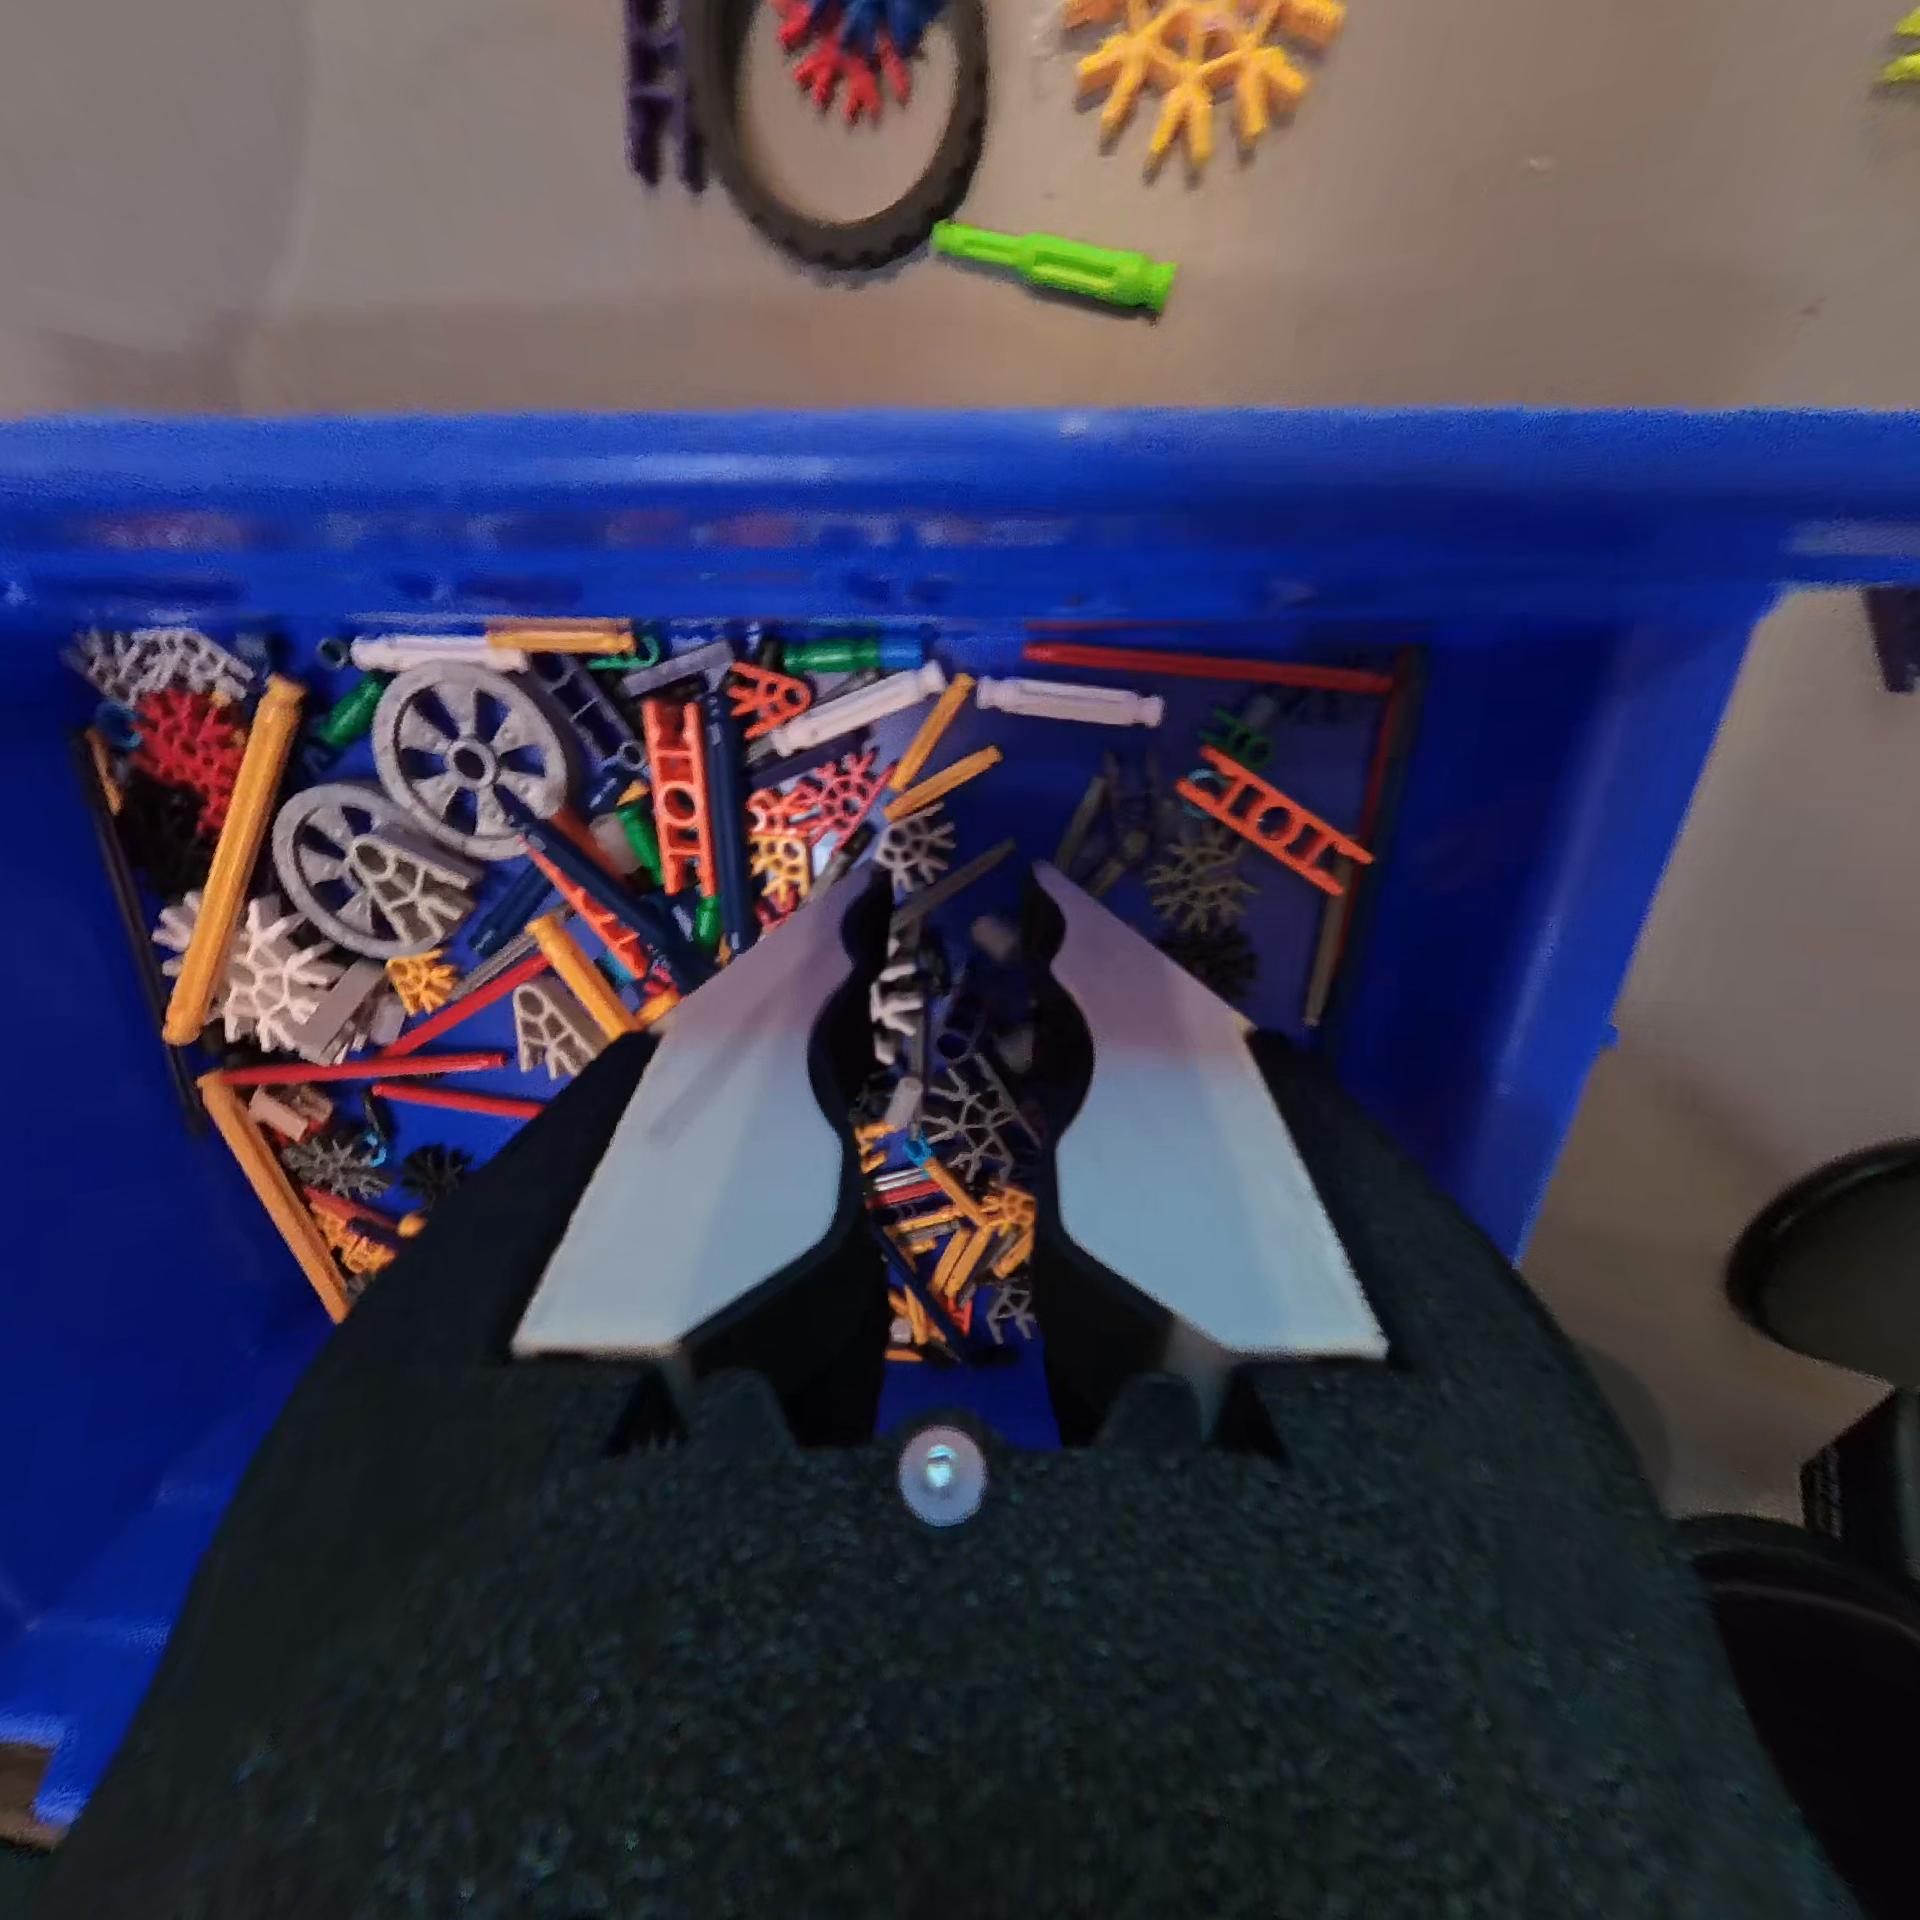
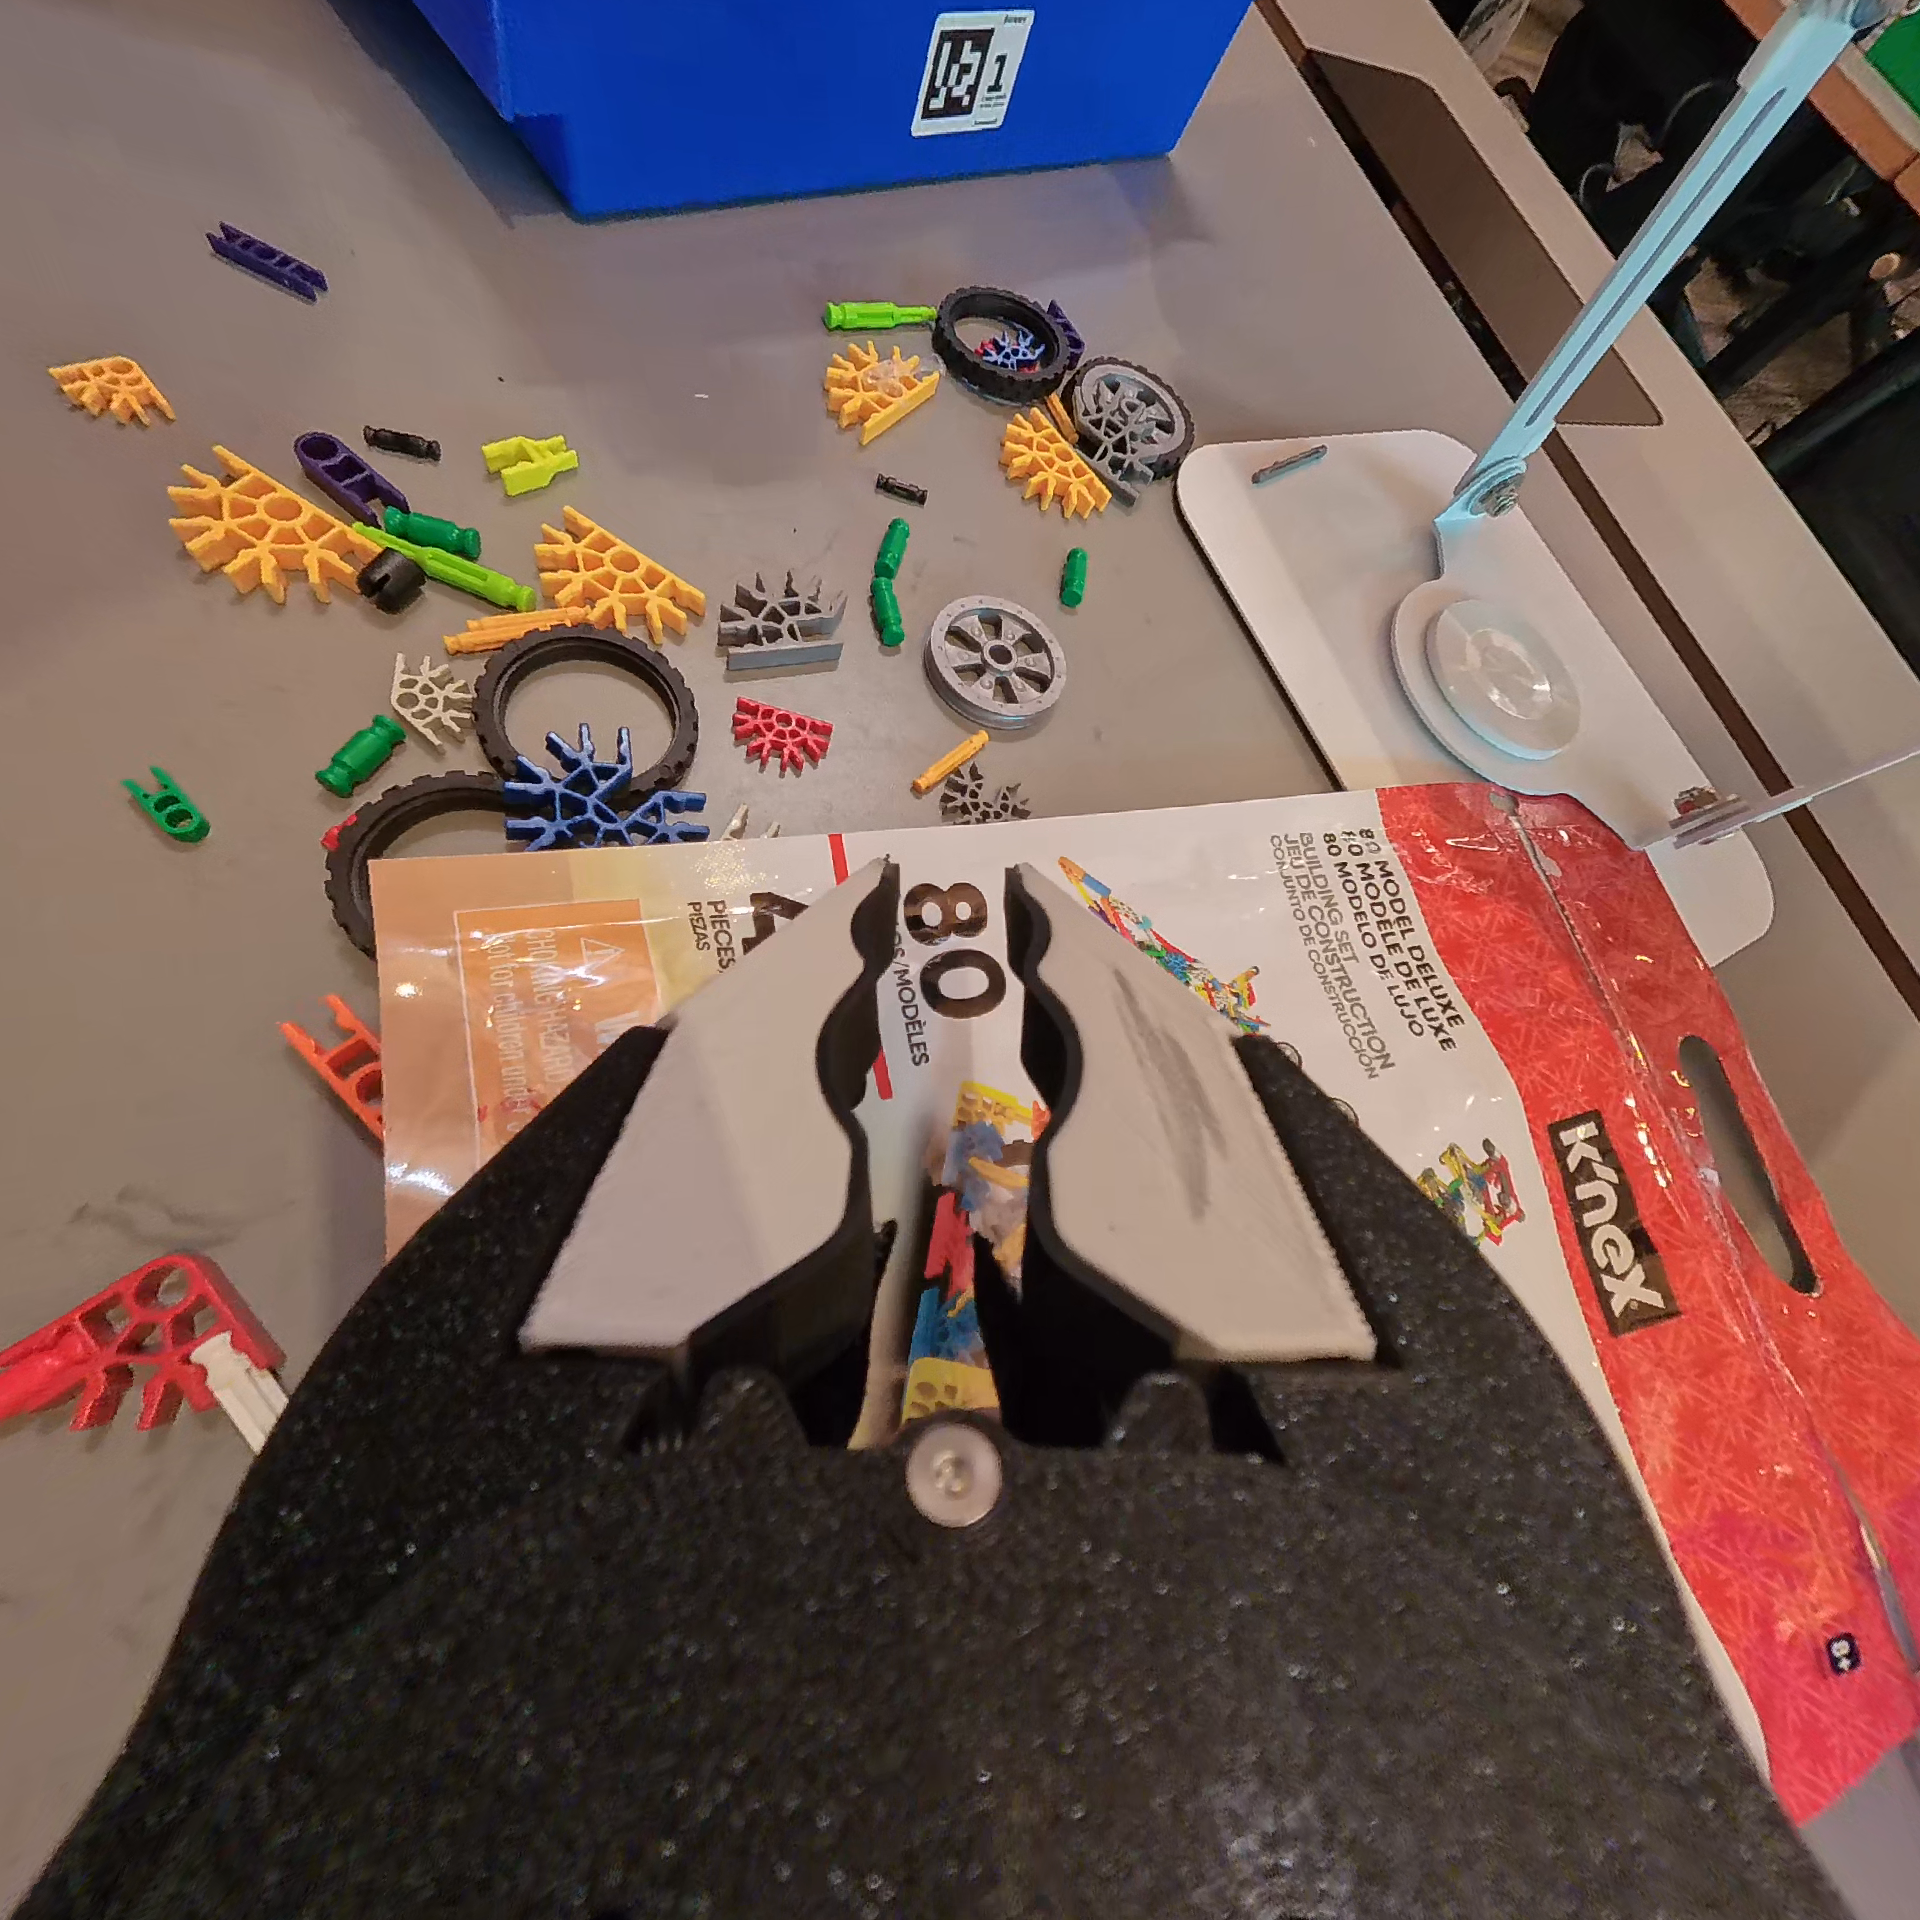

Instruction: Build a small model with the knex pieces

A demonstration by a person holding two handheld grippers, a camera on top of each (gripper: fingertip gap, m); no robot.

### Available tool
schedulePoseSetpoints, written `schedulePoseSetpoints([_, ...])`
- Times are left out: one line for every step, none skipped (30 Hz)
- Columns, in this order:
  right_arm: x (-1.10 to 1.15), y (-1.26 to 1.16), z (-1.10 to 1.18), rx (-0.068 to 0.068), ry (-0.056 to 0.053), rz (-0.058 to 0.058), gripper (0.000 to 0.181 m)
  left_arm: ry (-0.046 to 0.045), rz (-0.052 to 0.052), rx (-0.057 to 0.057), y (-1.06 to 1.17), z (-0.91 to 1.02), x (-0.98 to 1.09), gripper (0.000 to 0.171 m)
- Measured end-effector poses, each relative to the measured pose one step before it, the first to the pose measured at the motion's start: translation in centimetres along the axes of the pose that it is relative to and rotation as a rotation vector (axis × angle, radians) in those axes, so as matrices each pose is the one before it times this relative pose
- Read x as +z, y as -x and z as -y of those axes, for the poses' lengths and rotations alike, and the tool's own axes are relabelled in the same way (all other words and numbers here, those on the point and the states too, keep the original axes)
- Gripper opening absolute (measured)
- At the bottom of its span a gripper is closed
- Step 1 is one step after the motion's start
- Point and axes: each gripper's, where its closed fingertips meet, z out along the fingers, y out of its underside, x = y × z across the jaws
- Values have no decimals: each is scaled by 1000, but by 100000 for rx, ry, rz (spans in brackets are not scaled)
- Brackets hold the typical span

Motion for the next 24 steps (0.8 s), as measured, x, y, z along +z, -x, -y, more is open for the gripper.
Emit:
schedulePoseSetpoints([-2,21,4,-88,18,62,19,-203,1440,-2111,430,-109,143,20])
schedulePoseSetpoints([-2,1,-1,-59,30,-30,19,63,330,-1316,173,-96,163,18])
schedulePoseSetpoints([-11,-18,3,35,-31,-74,19,706,-1535,-105,-244,-158,211,18])
schedulePoseSetpoints([-23,-24,10,71,-64,-122,19,696,-14,490,-116,-78,217,18])
schedulePoseSetpoints([-31,-40,1,51,-61,-173,19,687,2064,204,215,-28,196,18])
schedulePoseSetpoints([-27,-35,17,56,-83,-105,19,547,1109,-339,97,-12,140,17])
schedulePoseSetpoints([-11,-9,5,53,-42,-14,19,-811,274,-719,38,178,0,18])
schedulePoseSetpoints([10,14,13,-15,-29,51,19,-826,485,-1111,112,175,9,18])
schedulePoseSetpoints([12,41,6,-94,16,133,19,-618,1113,-1006,201,105,79,18])
schedulePoseSetpoints([14,35,-9,-147,67,92,19,-122,691,-909,146,1,91,19])
schedulePoseSetpoints([11,21,-1,-65,39,42,19,-287,-440,-480,-28,31,16,20])
schedulePoseSetpoints([1,-7,-2,20,-12,4,19,-195,-390,-417,-11,9,-22,20])
schedulePoseSetpoints([-23,-14,14,21,-66,-93,19,32,-27,-817,34,-26,15,20])
schedulePoseSetpoints([-25,-26,22,77,-115,-49,19,-197,-168,-448,-31,-8,-10,19])
schedulePoseSetpoints([-17,-14,3,42,-69,-60,19,-91,-277,449,-117,-3,-70,19])
schedulePoseSetpoints([-7,-14,5,-26,19,-68,19,245,-1596,287,-366,-75,-95,16])
schedulePoseSetpoints([0,9,4,-26,-4,9,19,532,-1383,87,-379,-119,-65,16])
schedulePoseSetpoints([-13,9,7,-57,-10,35,19,739,-656,643,-298,-181,-76,13])
schedulePoseSetpoints([-3,12,20,-56,-39,-1,19,1446,-12,782,-182,-312,-17,12])
schedulePoseSetpoints([-12,7,29,-34,-106,29,19,574,1203,739,46,-184,-10,12])
schedulePoseSetpoints([-7,7,19,-36,-95,8,19,-935,1183,246,105,46,-36,12])
schedulePoseSetpoints([-9,20,19,-39,-69,39,19,-1317,-402,-678,-53,104,-49,13])
schedulePoseSetpoints([8,10,9,-39,-5,37,19,-1063,486,-828,138,106,-33,14])
schedulePoseSetpoints([9,0,-11,-28,63,4,19,-1129,2137,-867,415,183,-34,15])
